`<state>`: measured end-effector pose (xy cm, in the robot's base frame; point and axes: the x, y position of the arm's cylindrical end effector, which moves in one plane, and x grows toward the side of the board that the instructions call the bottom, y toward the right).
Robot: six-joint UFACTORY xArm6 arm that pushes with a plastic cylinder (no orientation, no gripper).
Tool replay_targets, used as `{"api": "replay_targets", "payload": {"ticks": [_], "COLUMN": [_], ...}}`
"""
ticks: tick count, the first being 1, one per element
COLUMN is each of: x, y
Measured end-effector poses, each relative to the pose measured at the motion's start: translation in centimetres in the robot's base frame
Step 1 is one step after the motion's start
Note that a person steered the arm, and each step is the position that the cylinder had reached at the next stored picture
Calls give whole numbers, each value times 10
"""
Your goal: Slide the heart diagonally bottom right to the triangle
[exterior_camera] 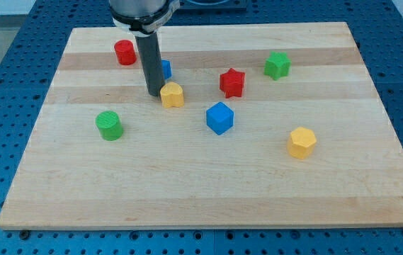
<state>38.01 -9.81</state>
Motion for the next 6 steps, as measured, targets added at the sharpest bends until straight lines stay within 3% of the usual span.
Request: {"api": "replay_targets", "payload": {"ticks": [6], "x": [3], "y": [3]}}
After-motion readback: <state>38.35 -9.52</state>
